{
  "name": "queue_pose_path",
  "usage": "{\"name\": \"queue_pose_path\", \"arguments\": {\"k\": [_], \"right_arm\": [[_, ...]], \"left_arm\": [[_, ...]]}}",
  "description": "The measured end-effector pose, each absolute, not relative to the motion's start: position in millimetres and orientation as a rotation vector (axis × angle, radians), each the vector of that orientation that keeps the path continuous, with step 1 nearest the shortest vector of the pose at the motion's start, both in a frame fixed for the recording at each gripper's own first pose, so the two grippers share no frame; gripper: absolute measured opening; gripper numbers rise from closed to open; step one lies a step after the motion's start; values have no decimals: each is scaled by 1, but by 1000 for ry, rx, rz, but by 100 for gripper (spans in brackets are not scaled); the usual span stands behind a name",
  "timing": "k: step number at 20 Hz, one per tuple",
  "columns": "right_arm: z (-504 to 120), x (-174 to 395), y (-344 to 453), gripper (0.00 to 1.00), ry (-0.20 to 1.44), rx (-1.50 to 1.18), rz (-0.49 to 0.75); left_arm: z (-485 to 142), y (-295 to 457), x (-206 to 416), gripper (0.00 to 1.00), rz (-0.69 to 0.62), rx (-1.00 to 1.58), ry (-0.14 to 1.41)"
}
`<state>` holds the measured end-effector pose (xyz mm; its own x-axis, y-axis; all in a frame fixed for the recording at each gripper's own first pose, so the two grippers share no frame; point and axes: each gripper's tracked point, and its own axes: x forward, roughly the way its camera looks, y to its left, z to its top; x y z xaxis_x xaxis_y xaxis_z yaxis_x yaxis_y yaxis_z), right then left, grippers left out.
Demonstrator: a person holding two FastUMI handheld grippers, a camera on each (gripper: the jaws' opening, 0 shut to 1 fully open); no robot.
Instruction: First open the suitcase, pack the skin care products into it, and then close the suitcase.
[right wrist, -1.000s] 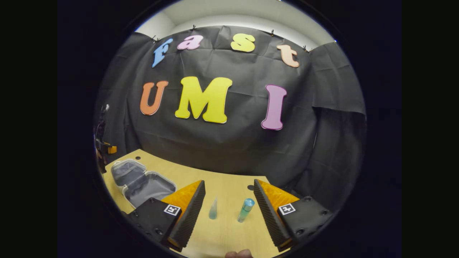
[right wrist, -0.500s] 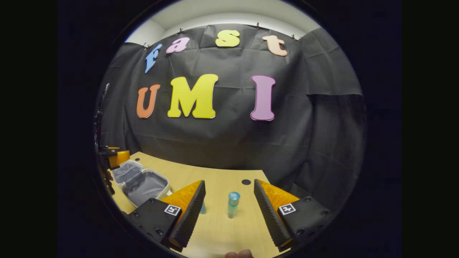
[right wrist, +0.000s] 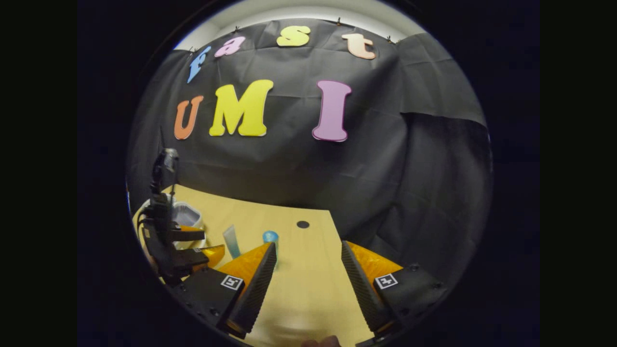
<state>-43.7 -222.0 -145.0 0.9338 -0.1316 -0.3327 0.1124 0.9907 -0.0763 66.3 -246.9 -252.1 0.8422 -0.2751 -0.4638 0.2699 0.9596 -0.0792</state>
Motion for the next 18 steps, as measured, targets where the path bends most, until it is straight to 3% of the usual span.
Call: {"name": "queue_pose_path", "arguments": {"k": [8,10,18], "right_arm": [[-171,-50,-255,81,418,-36,-175],[-174,-48,-255,80,425,-33,-169],[-181,-30,-241,80,424,-23,-118]], "left_arm": [[-313,-239,115,98,-219,11,584],[-319,-238,119,82,-215,6,601],[-328,-247,124,51,-251,32,636]]}}
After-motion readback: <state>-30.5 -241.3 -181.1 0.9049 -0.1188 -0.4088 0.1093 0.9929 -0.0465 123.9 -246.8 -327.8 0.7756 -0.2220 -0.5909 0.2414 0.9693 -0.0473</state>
